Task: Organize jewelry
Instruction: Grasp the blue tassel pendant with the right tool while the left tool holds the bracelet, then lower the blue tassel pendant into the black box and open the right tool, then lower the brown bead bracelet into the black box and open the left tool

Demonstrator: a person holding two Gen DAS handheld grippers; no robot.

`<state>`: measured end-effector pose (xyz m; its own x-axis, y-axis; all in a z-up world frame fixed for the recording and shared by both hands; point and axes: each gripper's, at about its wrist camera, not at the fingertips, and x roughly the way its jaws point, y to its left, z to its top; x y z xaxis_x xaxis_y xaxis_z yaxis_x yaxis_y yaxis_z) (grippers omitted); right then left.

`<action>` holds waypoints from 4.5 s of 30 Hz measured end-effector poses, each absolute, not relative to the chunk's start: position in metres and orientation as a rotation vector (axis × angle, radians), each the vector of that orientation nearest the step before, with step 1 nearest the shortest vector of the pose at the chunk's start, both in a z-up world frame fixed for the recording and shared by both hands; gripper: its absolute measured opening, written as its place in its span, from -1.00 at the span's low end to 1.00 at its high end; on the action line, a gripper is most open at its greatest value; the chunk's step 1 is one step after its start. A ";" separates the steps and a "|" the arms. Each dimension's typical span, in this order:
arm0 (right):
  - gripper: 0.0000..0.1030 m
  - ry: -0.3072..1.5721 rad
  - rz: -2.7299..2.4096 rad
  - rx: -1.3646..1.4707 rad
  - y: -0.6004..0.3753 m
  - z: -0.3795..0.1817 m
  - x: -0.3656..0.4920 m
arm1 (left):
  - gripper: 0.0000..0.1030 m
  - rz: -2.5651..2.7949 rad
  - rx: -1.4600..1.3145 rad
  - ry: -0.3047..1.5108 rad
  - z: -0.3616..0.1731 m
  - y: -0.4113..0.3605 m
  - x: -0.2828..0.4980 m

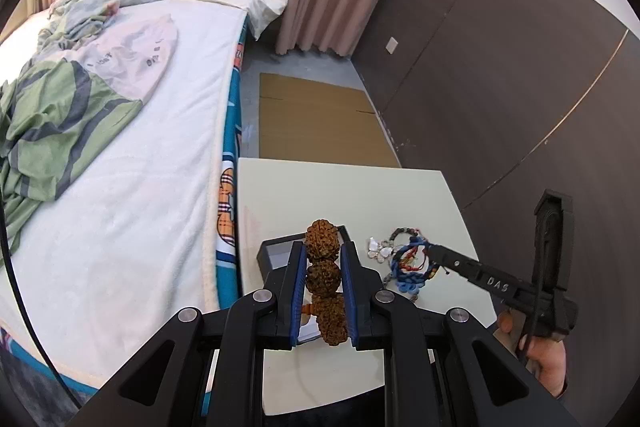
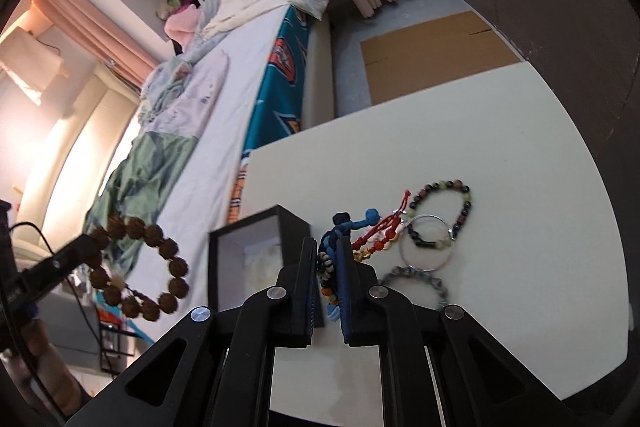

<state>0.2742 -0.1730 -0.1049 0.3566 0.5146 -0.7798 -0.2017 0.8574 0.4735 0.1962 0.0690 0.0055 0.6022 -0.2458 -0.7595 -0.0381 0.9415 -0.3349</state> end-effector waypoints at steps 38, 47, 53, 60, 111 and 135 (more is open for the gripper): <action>-0.96 1.266 0.368 0.202 -0.167 -0.162 0.290 | -0.66 -0.128 -0.344 0.946 -0.003 0.080 0.194; -0.75 1.250 0.382 0.076 -0.158 -0.146 0.285 | -0.66 -0.124 -0.339 0.944 0.000 0.080 0.193; -0.40 1.326 0.363 0.055 -0.160 -0.177 0.292 | -0.66 -0.125 -0.342 0.952 -0.003 0.081 0.195; -0.47 1.349 0.377 0.019 -0.159 -0.187 0.292 | -0.66 -0.121 -0.351 0.959 -0.006 0.084 0.197; 0.15 1.098 0.581 0.374 -0.171 -0.092 0.276 | -0.65 -0.201 -0.324 1.027 -0.032 0.036 0.239; 0.42 1.084 0.441 0.453 -0.252 -0.093 0.274 | 0.11 -0.223 -0.320 1.174 -0.073 -0.019 0.274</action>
<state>0.2739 -0.2522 -0.0927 0.4002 0.5492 -0.7336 -0.1193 0.8249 0.5525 0.2742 -0.0195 -0.0728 0.3724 -0.3357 -0.8652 0.0054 0.9330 -0.3598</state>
